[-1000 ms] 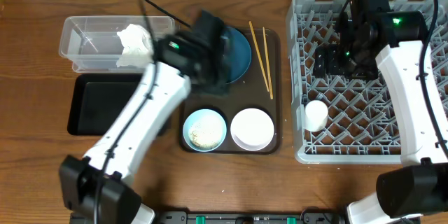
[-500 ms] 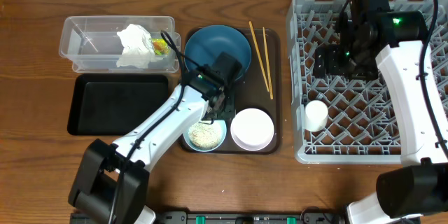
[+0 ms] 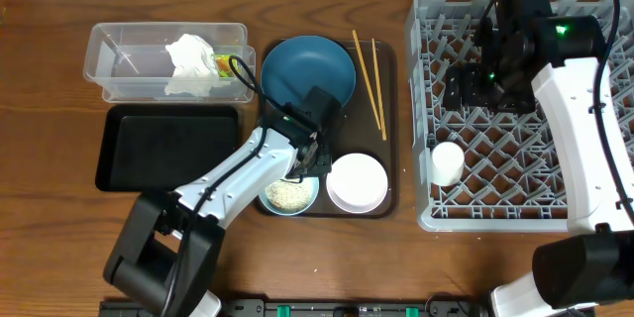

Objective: Sort waste into correct bins and load items into the dishwasher rack
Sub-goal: 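Grasp the light-blue rice bowl rim with the left gripper, then tip the blue bowl over the black tray to dump the rice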

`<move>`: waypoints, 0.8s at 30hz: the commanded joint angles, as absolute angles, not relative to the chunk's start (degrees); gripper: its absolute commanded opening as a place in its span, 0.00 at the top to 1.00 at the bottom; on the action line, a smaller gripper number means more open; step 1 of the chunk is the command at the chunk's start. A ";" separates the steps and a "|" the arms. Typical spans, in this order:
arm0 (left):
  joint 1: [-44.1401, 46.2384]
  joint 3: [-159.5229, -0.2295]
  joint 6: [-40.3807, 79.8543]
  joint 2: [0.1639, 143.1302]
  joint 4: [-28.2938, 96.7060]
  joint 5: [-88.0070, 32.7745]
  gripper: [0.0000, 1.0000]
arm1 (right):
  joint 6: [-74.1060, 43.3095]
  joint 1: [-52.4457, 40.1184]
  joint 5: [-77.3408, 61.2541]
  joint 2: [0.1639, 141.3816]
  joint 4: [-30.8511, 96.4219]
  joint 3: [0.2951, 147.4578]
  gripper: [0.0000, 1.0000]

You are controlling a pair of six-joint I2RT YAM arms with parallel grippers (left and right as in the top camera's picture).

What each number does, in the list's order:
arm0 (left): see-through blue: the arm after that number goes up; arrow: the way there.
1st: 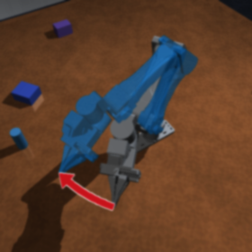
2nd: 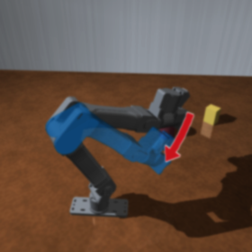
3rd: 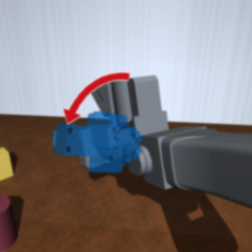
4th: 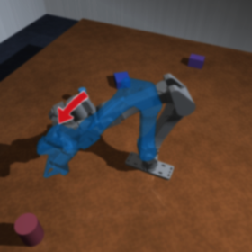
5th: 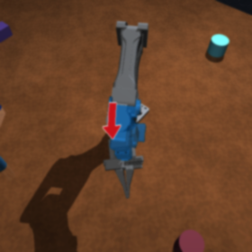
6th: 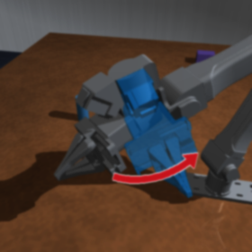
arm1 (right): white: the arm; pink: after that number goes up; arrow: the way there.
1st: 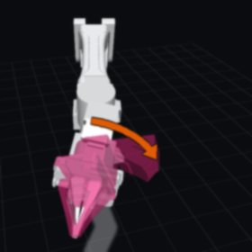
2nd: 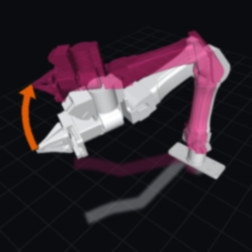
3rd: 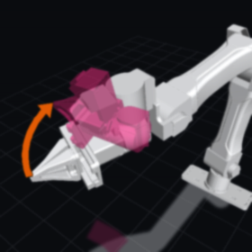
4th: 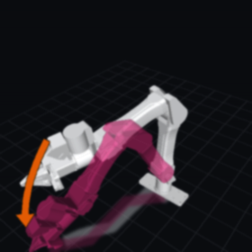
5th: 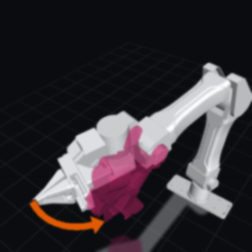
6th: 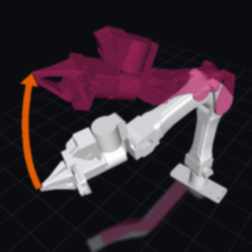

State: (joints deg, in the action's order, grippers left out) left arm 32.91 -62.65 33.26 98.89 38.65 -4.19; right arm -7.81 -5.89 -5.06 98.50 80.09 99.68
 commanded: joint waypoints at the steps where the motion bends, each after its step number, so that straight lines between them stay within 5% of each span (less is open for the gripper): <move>1: 32.97 -62.52 34.00 101.58 38.59 -3.86 0.71 | -7.66 -6.85 -4.56 98.15 80.09 100.40 0.10; 13: 32.05 -63.20 33.87 100.64 39.44 -5.32 0.94 | -7.64 -6.90 -4.54 98.15 80.12 100.38 0.10; 24: 29.50 -68.01 30.46 88.25 48.34 -5.58 0.94 | -7.57 -6.87 -4.49 98.15 80.07 100.38 0.09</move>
State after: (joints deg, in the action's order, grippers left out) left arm 31.38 -65.39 32.29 93.86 47.16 -5.54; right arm -7.81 -5.89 -5.04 98.50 80.05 99.68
